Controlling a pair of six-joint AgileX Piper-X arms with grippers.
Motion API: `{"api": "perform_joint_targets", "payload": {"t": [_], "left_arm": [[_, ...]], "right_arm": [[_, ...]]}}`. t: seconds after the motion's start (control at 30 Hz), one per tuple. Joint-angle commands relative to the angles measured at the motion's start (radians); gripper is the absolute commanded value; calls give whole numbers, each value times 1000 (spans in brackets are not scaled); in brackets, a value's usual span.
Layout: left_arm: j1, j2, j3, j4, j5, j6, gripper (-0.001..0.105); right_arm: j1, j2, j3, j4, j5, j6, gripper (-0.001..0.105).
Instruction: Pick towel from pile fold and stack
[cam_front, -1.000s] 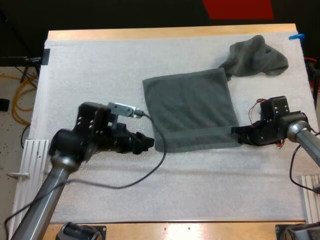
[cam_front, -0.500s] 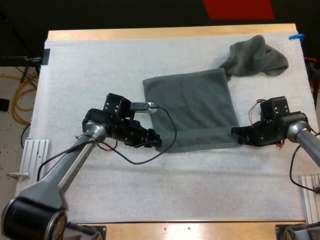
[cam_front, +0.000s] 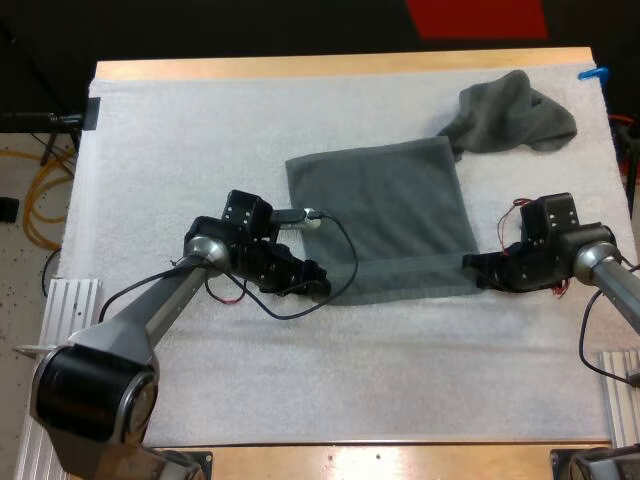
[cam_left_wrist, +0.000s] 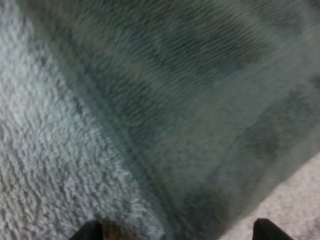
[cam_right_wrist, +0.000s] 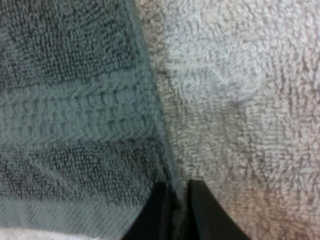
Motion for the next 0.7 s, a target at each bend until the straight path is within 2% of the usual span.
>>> {"api": "perform_joint_targets", "payload": {"t": [0.0,0.17,0.4,0.5,0.57,0.67], "left_arm": [[2,12,0,-1,14,-2,59],[2,45,0,-8,77,-34,59],[-68,53,0,-70,79,-116,59],[-128,53,0,-103,49,-126,59],[-153,53,0,-104,-5,-133,58],[-161,56,0,-93,-38,-133,56]], "right_arm": [[0,-7,1,14,11,-13,0],[0,-7,1,14,11,-13,0],[0,-7,1,14,11,-23,0],[0,-7,1,14,11,-31,0],[0,-7,1,14,11,-31,0],[0,-7,1,14,11,-31,0]]}}
